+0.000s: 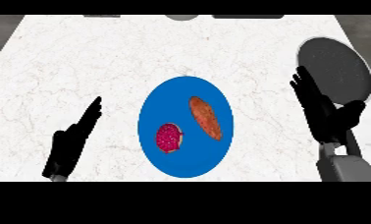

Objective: Pick the sweet potato from the plate and place it in the pan

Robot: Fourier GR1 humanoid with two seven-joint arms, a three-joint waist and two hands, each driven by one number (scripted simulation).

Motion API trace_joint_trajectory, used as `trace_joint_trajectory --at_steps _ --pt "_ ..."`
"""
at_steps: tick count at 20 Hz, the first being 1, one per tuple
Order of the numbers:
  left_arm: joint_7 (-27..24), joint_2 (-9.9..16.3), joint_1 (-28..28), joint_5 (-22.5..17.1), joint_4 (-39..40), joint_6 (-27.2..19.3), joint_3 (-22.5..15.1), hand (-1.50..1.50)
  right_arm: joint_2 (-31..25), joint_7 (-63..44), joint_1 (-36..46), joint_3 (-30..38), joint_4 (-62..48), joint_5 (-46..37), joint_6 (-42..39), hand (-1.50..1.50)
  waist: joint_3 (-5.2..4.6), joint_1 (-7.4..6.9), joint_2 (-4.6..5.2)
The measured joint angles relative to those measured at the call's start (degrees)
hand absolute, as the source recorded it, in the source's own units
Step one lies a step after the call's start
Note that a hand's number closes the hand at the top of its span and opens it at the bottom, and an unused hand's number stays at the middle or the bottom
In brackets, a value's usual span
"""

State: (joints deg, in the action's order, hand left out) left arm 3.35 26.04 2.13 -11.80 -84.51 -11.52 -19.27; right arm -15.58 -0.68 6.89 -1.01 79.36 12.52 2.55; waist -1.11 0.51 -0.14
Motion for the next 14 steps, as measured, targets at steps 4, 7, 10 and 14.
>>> trace_joint_trajectory --at_steps 4,7,10,14 --pt "-0.5 -3.6 0.3 -3.2 0.5 -1.5 2.7 0.0 2.4 -1.9 3.2 -3.5 1.3 0.5 -2.4 1.5 0.74 -0.98 0.04" --pt "0.0 -7.6 0.2 -6.2 0.7 -4.1 4.9 0.0 3.1 -2.3 6.7 -8.5 2.7 -0.2 -7.1 1.5 0.92 -2.25 0.04" --pt "-0.1 -10.2 1.4 -8.6 0.9 -6.0 6.9 0.0 3.4 1.7 4.1 -13.0 7.0 -9.0 -2.1 -1.5 1.15 -0.95 -0.37" --pt "-0.1 -11.6 2.9 -9.6 -0.2 -7.7 8.3 0.0 5.0 6.6 -4.6 -20.9 15.7 -19.7 5.0 -1.5 1.29 0.33 -0.69"
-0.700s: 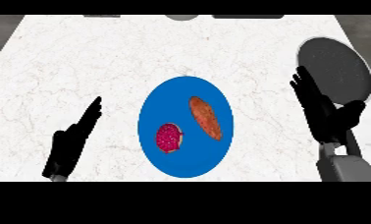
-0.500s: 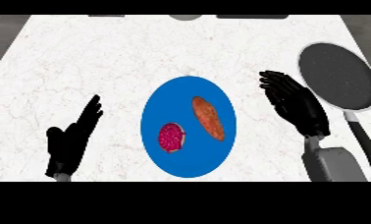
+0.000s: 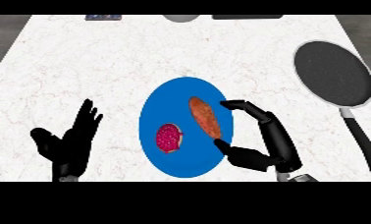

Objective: Pick the sweet potato from the plate and place it in the pan

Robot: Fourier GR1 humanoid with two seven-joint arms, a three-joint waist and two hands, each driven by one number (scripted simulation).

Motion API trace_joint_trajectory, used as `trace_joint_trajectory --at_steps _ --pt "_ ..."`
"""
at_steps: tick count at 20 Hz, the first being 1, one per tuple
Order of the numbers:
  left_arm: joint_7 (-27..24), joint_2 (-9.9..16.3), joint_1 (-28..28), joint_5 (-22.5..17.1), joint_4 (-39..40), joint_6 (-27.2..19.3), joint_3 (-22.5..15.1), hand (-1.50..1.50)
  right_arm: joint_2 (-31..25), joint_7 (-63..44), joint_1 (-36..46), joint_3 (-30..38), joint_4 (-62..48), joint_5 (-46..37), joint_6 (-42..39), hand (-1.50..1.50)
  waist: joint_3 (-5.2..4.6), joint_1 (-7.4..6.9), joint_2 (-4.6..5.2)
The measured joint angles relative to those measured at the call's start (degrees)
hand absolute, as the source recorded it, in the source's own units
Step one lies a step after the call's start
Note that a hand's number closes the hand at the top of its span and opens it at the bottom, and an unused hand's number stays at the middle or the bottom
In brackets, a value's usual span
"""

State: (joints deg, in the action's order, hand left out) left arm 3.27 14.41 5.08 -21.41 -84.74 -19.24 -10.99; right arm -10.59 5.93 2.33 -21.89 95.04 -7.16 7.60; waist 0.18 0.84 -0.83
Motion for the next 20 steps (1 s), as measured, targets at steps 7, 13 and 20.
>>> trace_joint_trajectory --at_steps 7,13,20 --pt "-0.1 -1.0 -0.6 -0.7 0.7 0.3 1.5 0.0 0.5 -8.0 -6.9 -8.1 9.1 -18.9 10.0 -1.5 0.13 -0.16 0.24" --pt "-0.3 -1.6 -1.0 -0.2 0.7 0.6 1.8 0.0 3.0 -26.8 3.0 -7.2 11.5 -28.9 5.2 -1.5 0.08 -0.88 0.46" --pt "-0.6 -2.6 -1.8 0.9 0.8 0.6 0.8 0.0 3.4 -42.9 17.8 -6.4 2.8 -31.4 -10.9 -1.5 -0.06 -2.02 0.74"
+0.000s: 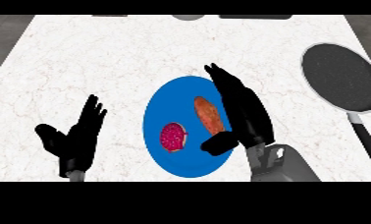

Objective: Pick the sweet potato from the plate and place it in the pan

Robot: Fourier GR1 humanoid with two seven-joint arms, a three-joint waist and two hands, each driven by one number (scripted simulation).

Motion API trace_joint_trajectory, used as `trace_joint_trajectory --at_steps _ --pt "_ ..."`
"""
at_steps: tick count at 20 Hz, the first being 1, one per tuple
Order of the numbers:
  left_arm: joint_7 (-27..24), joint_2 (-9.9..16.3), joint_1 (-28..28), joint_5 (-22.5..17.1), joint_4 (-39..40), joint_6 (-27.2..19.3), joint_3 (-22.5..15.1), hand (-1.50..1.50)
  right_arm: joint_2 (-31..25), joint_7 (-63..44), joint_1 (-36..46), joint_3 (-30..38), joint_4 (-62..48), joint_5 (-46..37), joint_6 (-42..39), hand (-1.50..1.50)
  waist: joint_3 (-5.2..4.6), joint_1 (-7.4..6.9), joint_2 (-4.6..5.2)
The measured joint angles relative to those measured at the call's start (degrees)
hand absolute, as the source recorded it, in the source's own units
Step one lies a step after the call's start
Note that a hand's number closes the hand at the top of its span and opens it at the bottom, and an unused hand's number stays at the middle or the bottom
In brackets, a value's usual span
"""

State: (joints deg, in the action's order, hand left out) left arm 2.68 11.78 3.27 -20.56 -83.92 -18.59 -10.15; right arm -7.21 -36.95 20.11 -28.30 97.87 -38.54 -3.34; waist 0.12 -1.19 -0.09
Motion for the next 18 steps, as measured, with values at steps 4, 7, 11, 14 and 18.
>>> trace_joint_trajectory --at_steps 4,7,11,14,18 --pt "-0.2 -0.8 -0.6 0.8 0.7 -0.5 -0.5 0.0 -0.5 -6.0 7.4 0.1 -5.8 1.6 -11.2 -1.5 0.08 -0.08 0.07" --pt "-0.8 -0.7 -0.3 0.6 0.9 0.4 0.1 0.0 1.0 -7.3 12.7 1.6 -11.5 2.4 -15.6 -1.5 0.19 0.06 -0.01" --pt "0.6 -0.5 -0.2 0.3 0.3 0.8 0.9 0.0 2.3 -6.6 17.1 3.1 -17.9 2.1 -18.9 -1.5 0.21 0.31 -0.05" --pt "0.2 -0.6 0.2 0.7 0.1 0.7 1.2 0.0 3.1 -8.2 18.9 3.5 -20.8 3.2 -23.8 -1.5 0.18 0.46 -0.06" --pt "1.6 -0.9 -0.3 1.0 0.1 0.3 1.4 0.0 3.3 -8.0 19.1 4.3 -24.3 5.4 -29.3 -1.5 0.2 0.67 -0.07"
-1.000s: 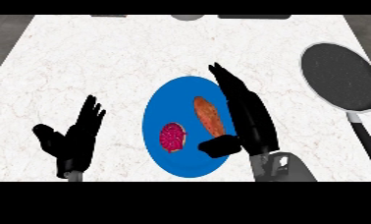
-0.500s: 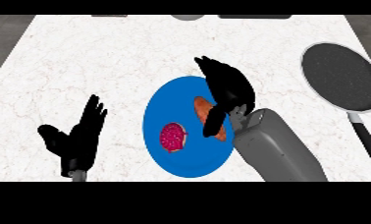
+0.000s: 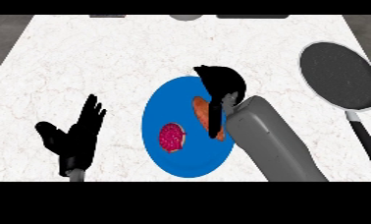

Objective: Pick the sweet potato from the plate and place it in the pan

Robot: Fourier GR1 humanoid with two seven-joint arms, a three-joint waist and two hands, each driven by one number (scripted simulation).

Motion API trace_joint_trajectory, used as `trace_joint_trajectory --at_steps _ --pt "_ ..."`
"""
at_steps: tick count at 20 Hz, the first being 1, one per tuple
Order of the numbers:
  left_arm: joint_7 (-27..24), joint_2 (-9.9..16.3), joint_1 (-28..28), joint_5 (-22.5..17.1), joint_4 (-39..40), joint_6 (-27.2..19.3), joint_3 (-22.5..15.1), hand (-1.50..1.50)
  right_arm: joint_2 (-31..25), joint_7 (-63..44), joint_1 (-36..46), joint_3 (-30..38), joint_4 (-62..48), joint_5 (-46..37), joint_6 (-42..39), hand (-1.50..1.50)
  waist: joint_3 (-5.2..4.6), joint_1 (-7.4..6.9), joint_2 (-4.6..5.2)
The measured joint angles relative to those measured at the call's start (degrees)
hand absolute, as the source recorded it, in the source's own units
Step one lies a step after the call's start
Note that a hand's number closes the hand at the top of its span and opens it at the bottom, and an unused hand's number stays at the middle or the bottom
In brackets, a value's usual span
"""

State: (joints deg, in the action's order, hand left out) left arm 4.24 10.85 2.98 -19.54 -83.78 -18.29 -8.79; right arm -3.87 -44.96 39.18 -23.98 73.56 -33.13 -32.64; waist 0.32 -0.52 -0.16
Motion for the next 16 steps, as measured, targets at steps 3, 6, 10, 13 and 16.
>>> trace_joint_trajectory --at_steps 3,6,10,13,16 --pt "-0.4 0.1 1.0 0.3 -0.7 0.7 0.3 0.0 0.4 -0.6 -1.1 0.7 0.8 0.7 -2.4 -1.5 0.0 0.17 -0.07" --pt "-0.1 0.0 0.8 0.2 -0.3 1.8 1.2 0.0 0.2 0.5 -1.9 1.5 1.2 -0.1 -3.3 -1.5 0.0 0.24 -0.07" --pt "0.2 -0.2 0.8 0.5 -0.2 2.3 2.1 0.0 1.0 3.5 -4.8 1.0 1.5 -2.8 -0.5 -1.5 0.01 0.28 -0.09" --pt "-0.2 -1.1 0.5 1.0 0.5 2.4 2.4 0.0 1.1 5.5 -5.6 1.5 1.3 -4.4 0.6 -1.5 0.05 0.26 -0.1" --pt "-0.2 -1.4 0.6 1.5 0.3 2.9 2.7 0.0 1.8 7.6 -6.1 1.2 -0.4 -6.8 3.3 -1.5 0.06 0.19 -0.09"
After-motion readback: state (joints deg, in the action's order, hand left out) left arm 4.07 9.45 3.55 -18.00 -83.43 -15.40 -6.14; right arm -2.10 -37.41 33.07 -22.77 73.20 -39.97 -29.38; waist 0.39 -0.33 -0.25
